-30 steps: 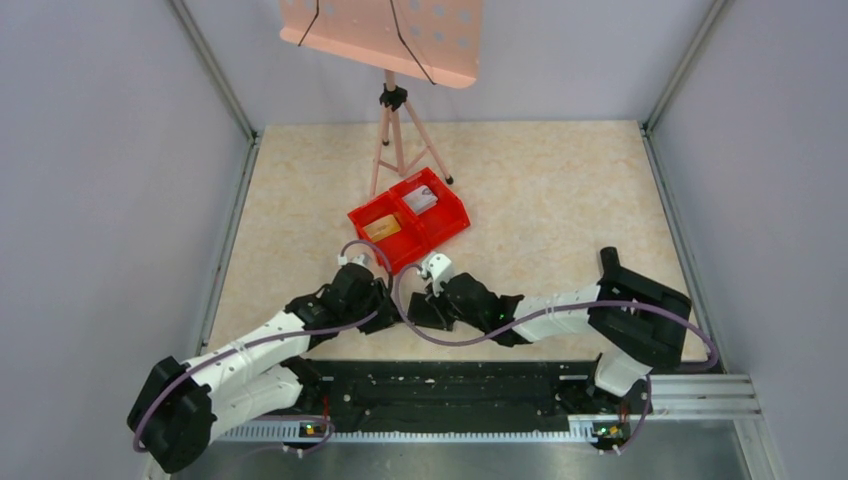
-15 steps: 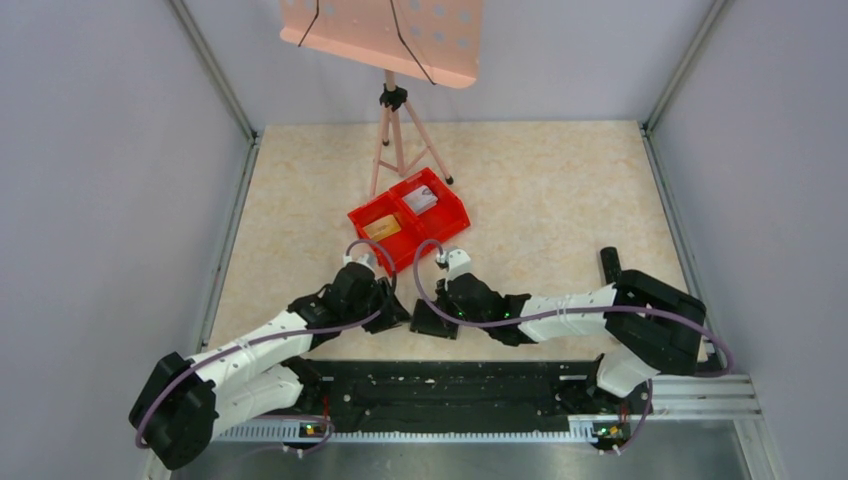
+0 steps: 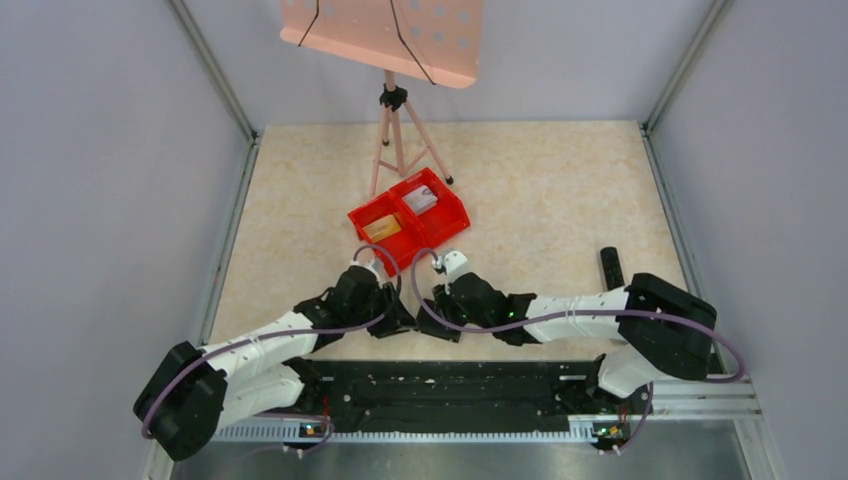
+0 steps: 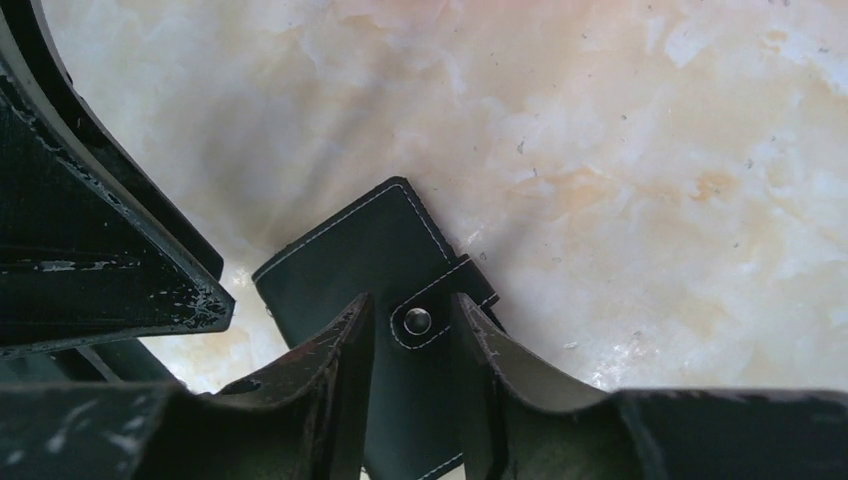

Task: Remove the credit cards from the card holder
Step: Open the card holder at the center of the board.

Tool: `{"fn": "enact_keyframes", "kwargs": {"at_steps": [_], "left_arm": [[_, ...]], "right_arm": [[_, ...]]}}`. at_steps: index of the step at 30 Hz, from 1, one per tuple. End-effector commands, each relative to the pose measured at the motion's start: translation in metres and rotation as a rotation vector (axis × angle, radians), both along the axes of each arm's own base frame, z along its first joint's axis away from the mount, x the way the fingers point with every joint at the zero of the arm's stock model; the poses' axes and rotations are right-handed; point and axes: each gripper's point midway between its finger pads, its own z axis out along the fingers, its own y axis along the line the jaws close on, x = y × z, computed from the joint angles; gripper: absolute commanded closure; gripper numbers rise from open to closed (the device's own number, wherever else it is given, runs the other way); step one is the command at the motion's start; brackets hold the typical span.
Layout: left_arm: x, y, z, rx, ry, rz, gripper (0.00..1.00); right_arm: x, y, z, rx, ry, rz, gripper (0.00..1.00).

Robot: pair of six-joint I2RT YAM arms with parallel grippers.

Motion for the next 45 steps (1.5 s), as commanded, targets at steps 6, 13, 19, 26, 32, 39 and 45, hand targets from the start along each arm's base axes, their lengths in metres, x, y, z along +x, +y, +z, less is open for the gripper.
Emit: {"fn": "enact_keyframes", "kwargs": {"at_steps": [6,13,19,26,32,39,45], "left_arm": [[0.001,-0.009,0.005,-0.06,-0.011,-0.013,0.62],[0.0,-0.009,0.001,-0.056,0.0,-0.011,0.62],[0.0,-0.009,-0.001,-0.062,0.003,-0.006,0.64],[-0.003,-0.007,-0.014,-0.027,0.041,-0.011,0.69],[0.002,-0.009,-0.014,-0.023,0.03,-0.011,0.76],[0.0,0.003,-0.025,0.064,0.047,0.002,0.78],[0.002,0.005,-0.026,0.081,0.041,0.009,0.79]], "right_arm": [[0.005,0.0,0.009,-0.061,-0.13,0.097,0.6],[-0.001,0.006,-0.007,-0.083,-0.091,0.144,0.59],[-0.003,0.007,-0.002,-0.063,-0.099,0.151,0.59],[-0.002,0.007,-0.007,-0.135,-0.121,0.132,0.55],[0.004,-0.005,-0.018,-0.231,-0.134,0.044,0.67],[0.001,-0.011,-0.011,-0.177,-0.099,-0.018,1.0],[-0.008,-0.003,-0.001,-0.096,-0.016,-0.018,1.0]]}}
